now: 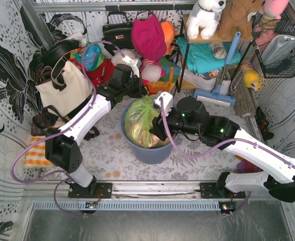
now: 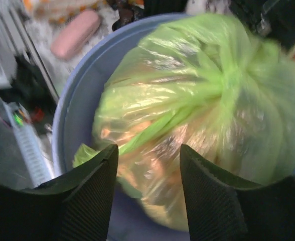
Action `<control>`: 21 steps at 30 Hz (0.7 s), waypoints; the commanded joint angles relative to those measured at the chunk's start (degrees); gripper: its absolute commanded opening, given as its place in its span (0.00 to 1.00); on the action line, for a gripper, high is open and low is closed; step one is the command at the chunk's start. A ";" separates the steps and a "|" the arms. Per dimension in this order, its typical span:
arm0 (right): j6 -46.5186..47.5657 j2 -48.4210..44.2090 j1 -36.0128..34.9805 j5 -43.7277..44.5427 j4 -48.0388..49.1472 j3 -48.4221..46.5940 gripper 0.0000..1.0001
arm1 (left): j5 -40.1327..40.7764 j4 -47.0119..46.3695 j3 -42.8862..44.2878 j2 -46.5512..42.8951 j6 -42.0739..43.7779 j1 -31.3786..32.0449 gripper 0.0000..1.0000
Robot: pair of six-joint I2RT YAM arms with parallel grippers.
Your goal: Tie the trash bag
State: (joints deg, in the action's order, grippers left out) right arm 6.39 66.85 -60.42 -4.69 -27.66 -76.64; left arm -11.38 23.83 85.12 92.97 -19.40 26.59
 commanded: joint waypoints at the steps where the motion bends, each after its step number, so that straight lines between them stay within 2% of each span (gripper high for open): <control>1: -39.06 -0.28 0.12 11.50 -4.49 -1.69 0.52 | 0.08 0.08 0.33 -0.22 1.25 0.15 0.00; 4: -53.63 -1.82 0.09 9.40 -5.69 1.54 0.51 | -0.50 -0.97 -0.75 -0.66 0.82 0.19 0.00; 9: -68.42 -3.03 0.11 3.01 -0.34 7.34 0.46 | -1.27 -1.95 -1.59 -1.19 0.61 0.15 0.00; 14: -72.07 -1.59 0.12 0.88 3.59 9.90 0.42 | -2.12 -2.87 -2.31 -1.47 0.33 0.22 0.00; 21: -72.97 -0.28 0.13 1.61 6.62 11.24 0.27 | -2.36 -3.55 -3.19 -1.80 0.51 0.21 0.00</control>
State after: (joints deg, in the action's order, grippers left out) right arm -63.79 66.00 -60.36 -2.81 -24.32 -66.15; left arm -13.08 22.31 83.18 92.53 -19.51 26.59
